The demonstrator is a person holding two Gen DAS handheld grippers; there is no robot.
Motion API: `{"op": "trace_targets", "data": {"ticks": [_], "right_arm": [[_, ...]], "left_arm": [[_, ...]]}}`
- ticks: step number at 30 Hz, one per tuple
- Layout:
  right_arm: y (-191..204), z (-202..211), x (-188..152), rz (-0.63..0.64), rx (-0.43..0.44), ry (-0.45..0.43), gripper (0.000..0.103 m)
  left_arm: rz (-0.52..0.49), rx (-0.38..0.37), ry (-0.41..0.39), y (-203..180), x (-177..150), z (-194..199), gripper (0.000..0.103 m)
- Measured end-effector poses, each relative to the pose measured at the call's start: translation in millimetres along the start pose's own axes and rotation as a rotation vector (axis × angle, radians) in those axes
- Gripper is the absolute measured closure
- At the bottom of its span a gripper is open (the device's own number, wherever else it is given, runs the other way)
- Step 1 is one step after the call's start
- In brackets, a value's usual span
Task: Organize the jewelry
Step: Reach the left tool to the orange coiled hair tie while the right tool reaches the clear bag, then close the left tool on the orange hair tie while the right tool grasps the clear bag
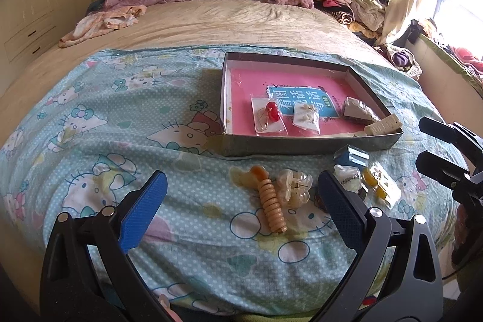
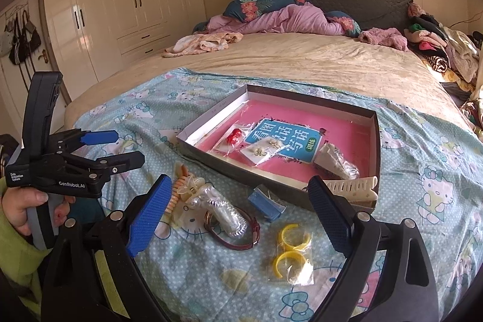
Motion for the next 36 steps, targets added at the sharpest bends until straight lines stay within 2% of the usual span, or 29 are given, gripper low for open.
{"op": "trace_targets", "data": {"ticks": [9, 12, 17, 23, 28, 33, 36], "right_arm": [[10.2, -15.3, -11.8, 0.024, 0.023, 0.051, 0.012], [12.3, -21.2, -16.8, 0.032, 0.028, 0.07, 0.013], [13.0, -30.3, -24.8, 0.034, 0.047, 0.101, 0.017], [12.9, -38.8, -29.7, 0.033, 0.061, 0.128, 0.023], [13.4, -50.0, -32.0, 0.047, 0.075, 0.155, 0.031], [17.7, -66.0, -35.0, 0.086, 0.084, 0.189, 0.051], [18.2, -75.5, -35.8, 0.102, 0.085, 0.195, 0.057]], "left_arm": [[0.004, -0.047, 0.068, -1.1, -24.8, -17.7, 0.01], [-0.001, -0.057, 0.102, -4.0, -34.9, -28.2, 0.013], [-0.004, -0.088, 0.146, -9.3, -44.0, -40.3, 0.044], [0.0, -0.126, 0.179, -14.7, -47.8, -48.4, 0.07], [0.003, -0.155, 0.206, -18.9, -51.0, -55.6, 0.078], [0.035, -0.14, 0.221, -10.7, -52.2, -57.4, 0.082], [0.051, -0.132, 0.214, -5.7, -52.2, -55.0, 0.082]]}}
Point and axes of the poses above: each gripper's, at about its wrist camera, not at the fingertips, and z roughly against the way its jaws point, y to its left, x to its top, the point moved 5 cm from there along -z, roughly the way its jaws point
